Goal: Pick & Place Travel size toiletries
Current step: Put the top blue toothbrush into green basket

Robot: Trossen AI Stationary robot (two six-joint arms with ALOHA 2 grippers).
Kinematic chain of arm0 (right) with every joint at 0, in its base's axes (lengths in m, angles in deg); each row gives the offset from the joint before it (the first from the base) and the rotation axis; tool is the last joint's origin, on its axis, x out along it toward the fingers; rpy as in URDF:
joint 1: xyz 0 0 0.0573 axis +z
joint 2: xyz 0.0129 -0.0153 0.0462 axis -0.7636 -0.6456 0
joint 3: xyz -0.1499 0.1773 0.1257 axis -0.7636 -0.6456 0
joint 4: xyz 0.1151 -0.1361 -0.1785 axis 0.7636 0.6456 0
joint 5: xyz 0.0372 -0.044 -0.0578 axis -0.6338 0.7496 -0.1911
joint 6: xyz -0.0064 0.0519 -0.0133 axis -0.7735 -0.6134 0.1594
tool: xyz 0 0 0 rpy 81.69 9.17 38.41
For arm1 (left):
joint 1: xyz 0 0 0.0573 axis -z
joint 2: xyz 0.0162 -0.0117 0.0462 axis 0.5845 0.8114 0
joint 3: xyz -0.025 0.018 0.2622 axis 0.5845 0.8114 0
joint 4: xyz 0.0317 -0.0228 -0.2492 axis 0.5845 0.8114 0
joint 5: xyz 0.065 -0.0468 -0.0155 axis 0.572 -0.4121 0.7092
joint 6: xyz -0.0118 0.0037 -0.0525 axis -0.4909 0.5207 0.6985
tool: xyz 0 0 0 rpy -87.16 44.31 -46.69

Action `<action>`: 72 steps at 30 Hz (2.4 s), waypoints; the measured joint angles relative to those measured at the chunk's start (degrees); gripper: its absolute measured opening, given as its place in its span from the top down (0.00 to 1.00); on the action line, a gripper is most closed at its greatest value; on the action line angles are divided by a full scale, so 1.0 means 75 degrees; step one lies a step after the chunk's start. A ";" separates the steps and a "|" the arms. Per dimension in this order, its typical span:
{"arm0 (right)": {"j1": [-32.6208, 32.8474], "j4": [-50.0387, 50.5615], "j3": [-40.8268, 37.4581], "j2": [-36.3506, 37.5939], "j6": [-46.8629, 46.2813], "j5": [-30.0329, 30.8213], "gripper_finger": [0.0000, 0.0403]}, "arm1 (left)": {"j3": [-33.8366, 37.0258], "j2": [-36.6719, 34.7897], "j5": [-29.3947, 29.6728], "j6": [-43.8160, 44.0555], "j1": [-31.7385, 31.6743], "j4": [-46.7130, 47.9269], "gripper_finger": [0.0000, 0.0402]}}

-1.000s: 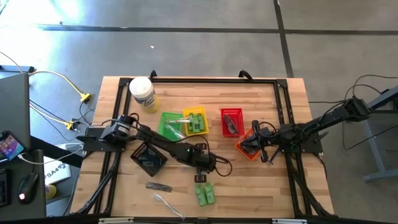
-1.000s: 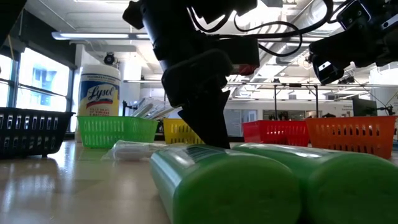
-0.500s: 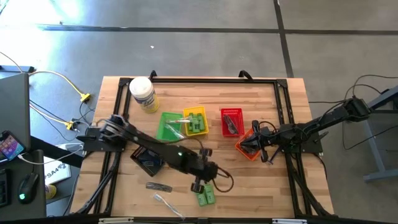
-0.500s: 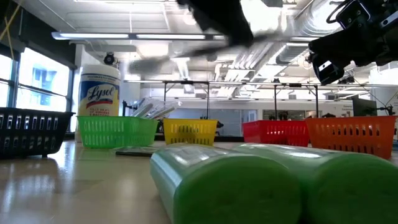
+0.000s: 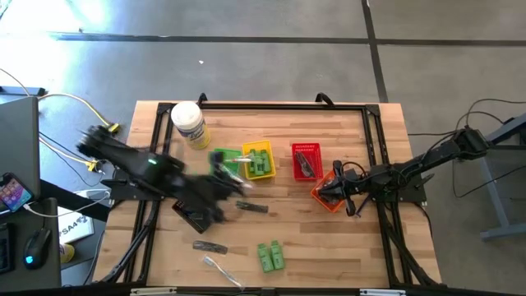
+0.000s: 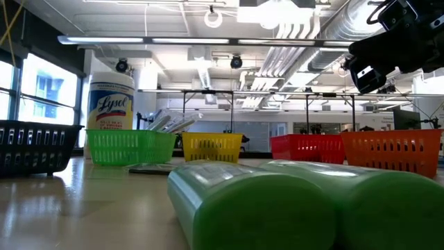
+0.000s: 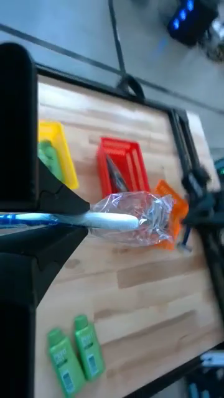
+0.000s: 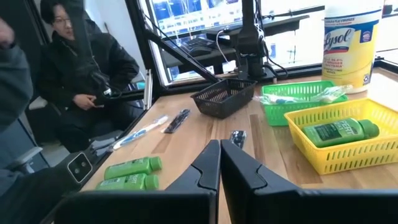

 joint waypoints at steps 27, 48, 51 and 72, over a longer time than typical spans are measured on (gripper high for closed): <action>0.0000 -0.0227 0.0003 0.0000 0.0265 0.0102 0.99 | 0.9122 -0.7693 0.0549 0.1024 0.0291 -0.4513 0.96; 0.0000 -0.0219 0.0003 0.0000 0.0267 0.0096 0.99 | 0.9777 -0.8718 0.0494 0.0728 0.0290 -0.4641 0.96; -0.0003 -0.0219 0.0003 0.0000 0.0265 0.0094 0.99 | 0.9777 -0.8721 0.0495 0.0721 0.0291 -0.4653 0.96; -0.0003 -0.0501 0.0001 -0.0001 0.0408 0.0093 0.99 | 0.8121 -0.6481 0.1118 -0.1360 0.0262 -0.5373 0.96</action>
